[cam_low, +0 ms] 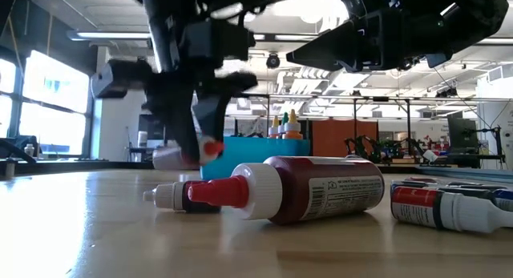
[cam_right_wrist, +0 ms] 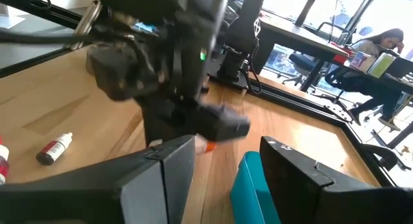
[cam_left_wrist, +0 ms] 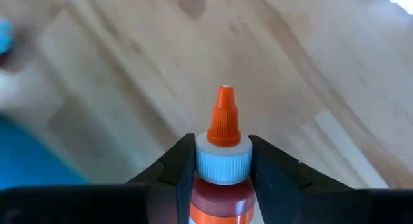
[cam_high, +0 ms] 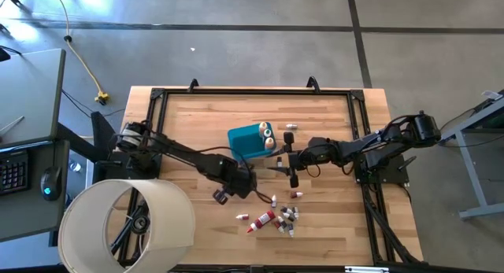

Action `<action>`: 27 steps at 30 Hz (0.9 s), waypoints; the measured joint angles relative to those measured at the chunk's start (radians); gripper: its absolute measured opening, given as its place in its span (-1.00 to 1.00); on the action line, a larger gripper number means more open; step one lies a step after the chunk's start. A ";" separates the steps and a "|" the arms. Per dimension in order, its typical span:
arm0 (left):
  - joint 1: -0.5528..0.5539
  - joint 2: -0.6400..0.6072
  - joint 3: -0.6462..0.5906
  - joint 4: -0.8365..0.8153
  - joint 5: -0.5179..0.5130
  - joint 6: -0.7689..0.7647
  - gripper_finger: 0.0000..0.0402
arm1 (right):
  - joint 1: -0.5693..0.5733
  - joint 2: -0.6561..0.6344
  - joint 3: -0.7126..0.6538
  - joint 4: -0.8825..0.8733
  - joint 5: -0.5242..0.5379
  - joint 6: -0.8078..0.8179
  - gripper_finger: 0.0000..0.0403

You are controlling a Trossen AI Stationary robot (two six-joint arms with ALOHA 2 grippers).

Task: Pick & Place food coloring
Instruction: Put the big orange food coloring bottle into the bin

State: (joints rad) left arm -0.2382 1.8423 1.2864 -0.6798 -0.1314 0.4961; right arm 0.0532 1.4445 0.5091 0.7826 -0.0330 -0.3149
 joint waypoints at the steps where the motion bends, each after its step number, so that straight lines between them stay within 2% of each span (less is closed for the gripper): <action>1: -0.002 0.000 0.025 -0.037 -0.028 -0.005 -0.40 | 0.000 0.000 0.000 0.000 0.000 0.000 -0.16; 7: -0.003 -0.016 0.135 -0.260 -0.235 -0.053 -0.40 | 0.000 0.000 0.000 0.000 0.000 -0.007 -0.17; 10: -0.003 -0.040 0.165 -0.262 -0.307 -0.048 -0.40 | 0.000 0.000 0.000 0.000 0.000 -0.007 -0.17; 14: 0.010 -0.090 0.195 -0.224 -0.337 -0.074 -0.40 | 0.000 0.000 0.000 0.003 0.001 -0.003 -0.17; 18: 0.076 -0.169 0.159 -0.119 -0.289 -0.170 -0.40 | 0.008 -0.019 -0.002 -0.033 0.047 -0.011 -0.20; 22: 0.163 -0.258 0.051 0.076 -0.251 -0.164 -0.40 | 0.026 -0.105 -0.001 -0.100 0.110 -0.065 -0.23; 27: 0.295 -0.349 -0.161 0.497 -0.046 -0.165 -0.40 | 0.042 -0.249 0.002 -0.256 0.140 -0.048 -0.26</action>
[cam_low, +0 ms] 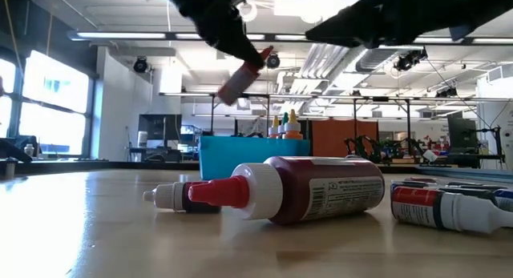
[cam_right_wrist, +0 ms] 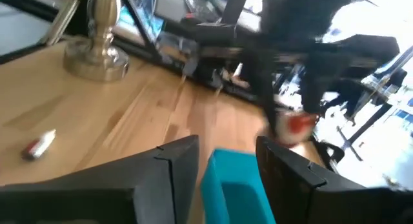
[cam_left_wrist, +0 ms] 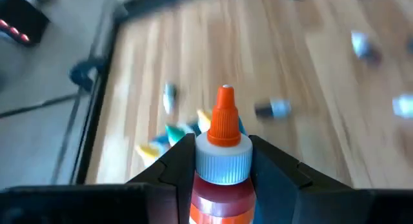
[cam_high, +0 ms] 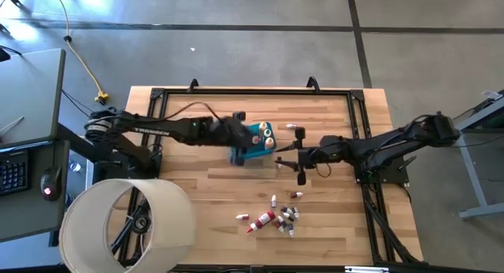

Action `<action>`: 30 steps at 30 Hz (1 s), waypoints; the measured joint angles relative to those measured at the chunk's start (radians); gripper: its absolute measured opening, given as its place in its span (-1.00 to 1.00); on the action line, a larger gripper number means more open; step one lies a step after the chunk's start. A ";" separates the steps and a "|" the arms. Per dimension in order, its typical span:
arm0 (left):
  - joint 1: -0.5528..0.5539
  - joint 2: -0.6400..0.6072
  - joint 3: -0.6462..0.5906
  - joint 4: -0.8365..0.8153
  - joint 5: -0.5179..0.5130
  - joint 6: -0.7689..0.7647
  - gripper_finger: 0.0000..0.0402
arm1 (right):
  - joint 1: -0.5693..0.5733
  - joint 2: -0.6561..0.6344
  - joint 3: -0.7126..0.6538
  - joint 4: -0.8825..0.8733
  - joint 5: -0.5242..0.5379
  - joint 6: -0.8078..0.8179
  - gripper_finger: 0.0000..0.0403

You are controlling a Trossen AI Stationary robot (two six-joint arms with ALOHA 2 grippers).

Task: Pick & Place food coloring
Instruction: Put the big orange food coloring bottle into the bin

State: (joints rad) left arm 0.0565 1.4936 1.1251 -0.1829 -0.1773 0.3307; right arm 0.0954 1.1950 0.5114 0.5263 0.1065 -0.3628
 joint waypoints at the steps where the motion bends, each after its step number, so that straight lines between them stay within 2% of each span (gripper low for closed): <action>1: 0.024 -0.001 -0.043 0.113 0.030 -0.009 -0.40 | 0.002 -0.024 -0.002 -0.038 0.000 0.012 -0.27; 6: 0.115 0.024 -0.237 0.514 0.074 -0.129 -0.40 | 0.002 -0.087 -0.004 -0.118 -0.001 0.063 -0.28; 9: 0.122 0.060 -0.331 0.706 0.076 -0.212 -0.40 | 0.002 -0.093 -0.004 -0.140 -0.005 0.070 -0.28; 14: 0.104 0.105 -0.433 0.977 -0.017 -0.311 -0.40 | 0.002 -0.087 -0.003 -0.144 -0.005 0.068 -0.28; 18: 0.091 0.180 -0.459 1.082 -0.106 -0.313 -0.40 | 0.001 -0.089 -0.003 -0.136 -0.010 0.054 -0.28; 25: 0.094 0.330 -0.458 1.248 -0.199 -0.317 -0.40 | 0.001 -0.089 -0.003 -0.128 -0.011 0.046 -0.28; 30: 0.094 0.403 -0.458 1.264 -0.305 -0.417 -0.40 | 0.001 -0.089 -0.003 -0.125 -0.011 0.047 -0.28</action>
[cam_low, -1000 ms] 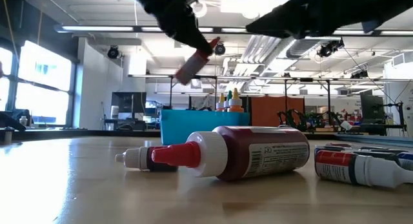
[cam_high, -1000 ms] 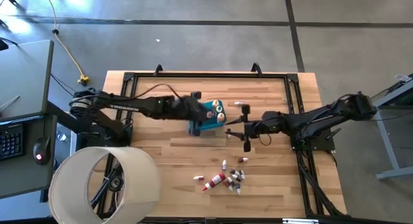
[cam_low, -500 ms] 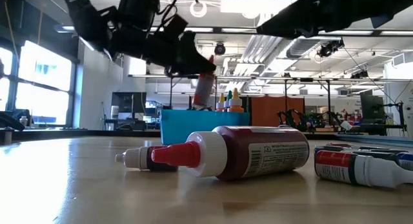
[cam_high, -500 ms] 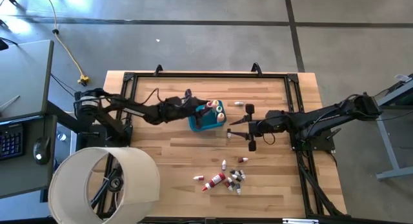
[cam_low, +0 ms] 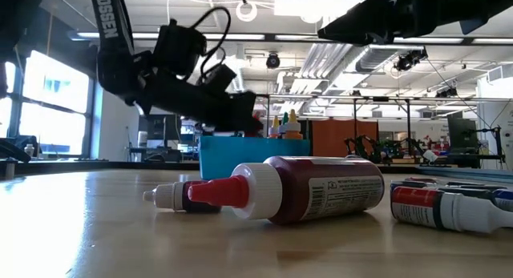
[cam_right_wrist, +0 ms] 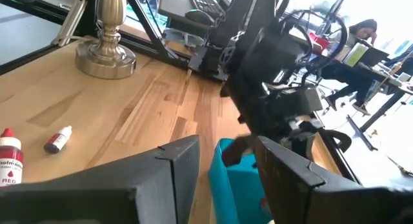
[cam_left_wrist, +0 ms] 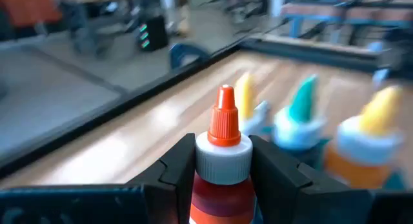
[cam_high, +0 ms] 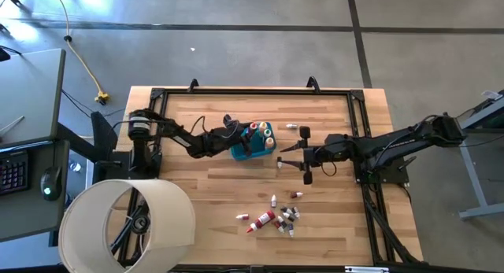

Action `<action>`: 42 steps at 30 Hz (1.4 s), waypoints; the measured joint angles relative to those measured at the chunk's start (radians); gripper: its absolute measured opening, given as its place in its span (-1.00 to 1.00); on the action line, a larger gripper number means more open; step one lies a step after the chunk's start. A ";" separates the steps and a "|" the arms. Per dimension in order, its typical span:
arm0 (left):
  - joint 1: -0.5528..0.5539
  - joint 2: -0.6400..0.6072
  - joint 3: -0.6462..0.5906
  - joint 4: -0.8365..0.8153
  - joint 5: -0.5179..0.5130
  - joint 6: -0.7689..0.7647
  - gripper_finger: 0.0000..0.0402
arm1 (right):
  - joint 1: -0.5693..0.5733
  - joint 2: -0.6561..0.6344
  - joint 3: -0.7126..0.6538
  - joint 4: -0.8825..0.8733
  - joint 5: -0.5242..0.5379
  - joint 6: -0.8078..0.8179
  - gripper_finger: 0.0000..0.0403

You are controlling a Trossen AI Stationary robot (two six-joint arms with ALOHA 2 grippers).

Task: Pick & Place food coloring
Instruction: Put the big orange food coloring bottle into the bin

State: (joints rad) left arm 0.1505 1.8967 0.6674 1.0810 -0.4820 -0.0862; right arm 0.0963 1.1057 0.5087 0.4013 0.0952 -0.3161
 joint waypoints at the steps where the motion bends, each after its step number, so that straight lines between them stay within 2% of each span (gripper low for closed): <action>1: 0.000 0.009 0.000 -0.002 -0.017 -0.014 -0.40 | 0.000 0.000 0.000 0.000 0.000 0.000 -0.28; 10: 0.000 0.034 0.002 0.015 -0.037 -0.023 -0.40 | 0.000 0.000 0.000 0.000 0.018 -0.006 -0.28; 22: 0.000 0.035 0.003 0.016 -0.038 -0.025 -0.40 | 0.000 0.000 0.000 0.013 0.142 -0.007 -0.28; 32: 0.000 0.040 0.010 0.081 -0.050 -0.032 -0.40 | 0.000 0.000 0.000 -0.006 0.145 -0.049 -0.28; 42: 0.000 0.037 0.022 0.000 -0.050 -0.032 -0.40 | 0.000 0.000 0.000 -0.027 0.142 -0.052 -0.28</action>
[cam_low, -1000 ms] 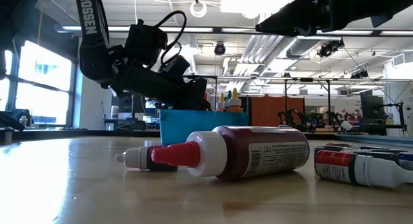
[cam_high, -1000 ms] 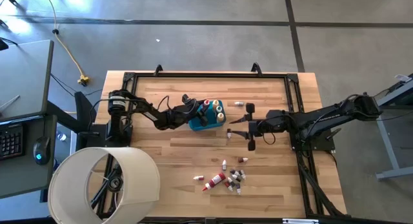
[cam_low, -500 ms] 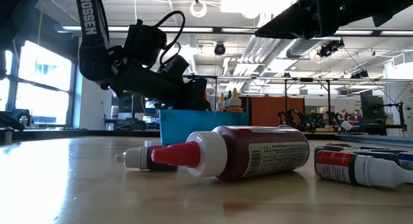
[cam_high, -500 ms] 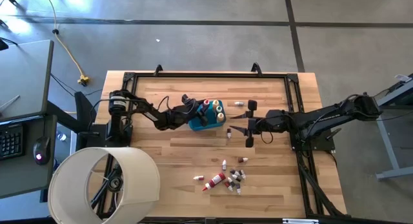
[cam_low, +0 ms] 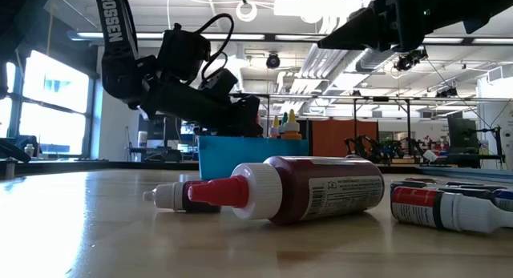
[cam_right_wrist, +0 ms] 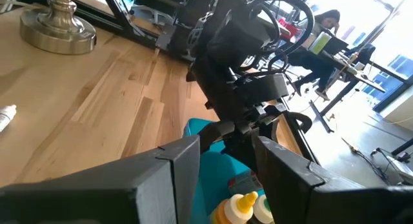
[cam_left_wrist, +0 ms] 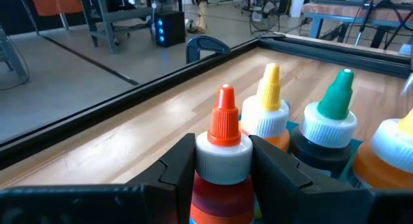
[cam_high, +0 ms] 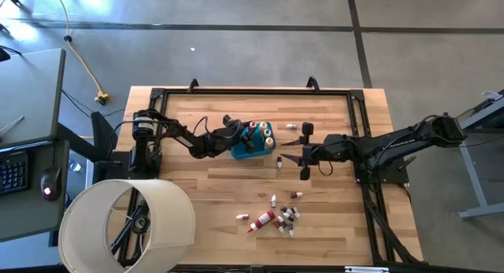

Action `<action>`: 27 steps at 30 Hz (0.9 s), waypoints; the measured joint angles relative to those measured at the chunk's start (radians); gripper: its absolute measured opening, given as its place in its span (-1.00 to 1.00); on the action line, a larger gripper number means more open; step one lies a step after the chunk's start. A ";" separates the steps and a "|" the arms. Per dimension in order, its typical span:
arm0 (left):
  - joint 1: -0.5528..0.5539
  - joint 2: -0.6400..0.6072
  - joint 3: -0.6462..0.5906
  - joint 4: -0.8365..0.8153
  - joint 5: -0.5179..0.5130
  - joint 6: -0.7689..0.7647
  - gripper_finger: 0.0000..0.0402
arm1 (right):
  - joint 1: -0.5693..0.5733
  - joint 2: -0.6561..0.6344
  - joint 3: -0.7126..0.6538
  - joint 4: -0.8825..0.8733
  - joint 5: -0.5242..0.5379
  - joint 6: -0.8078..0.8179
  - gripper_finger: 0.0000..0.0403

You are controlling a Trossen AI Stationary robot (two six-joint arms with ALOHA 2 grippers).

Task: Pick & Place food coloring
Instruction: Put the big orange food coloring bottle into the bin

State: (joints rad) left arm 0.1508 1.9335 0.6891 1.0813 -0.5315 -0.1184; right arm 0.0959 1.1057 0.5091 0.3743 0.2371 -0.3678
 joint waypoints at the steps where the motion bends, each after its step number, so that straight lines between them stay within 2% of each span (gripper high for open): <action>1: 0.000 0.000 0.000 0.000 0.001 0.000 -0.40 | 0.000 0.000 0.000 0.000 0.000 0.000 -0.28; 7: 0.000 0.000 0.000 -0.002 0.036 0.001 -0.37 | 0.000 0.000 0.000 0.001 0.000 0.000 -0.28; 12: 0.000 0.000 0.000 0.000 0.040 0.000 -0.17 | 0.000 0.000 0.000 0.001 0.000 0.000 -0.28; 18: -0.001 0.000 0.000 -0.004 -0.025 0.000 0.00 | 0.000 0.000 0.000 0.001 0.000 -0.003 -0.28; 27: -0.001 0.000 0.000 0.000 -0.036 0.000 -0.06 | 0.000 0.000 0.000 0.003 0.000 -0.034 -0.28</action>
State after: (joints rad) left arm 0.1501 1.9331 0.6888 1.0817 -0.5678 -0.1181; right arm 0.0962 1.1057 0.5091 0.3771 0.2367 -0.4019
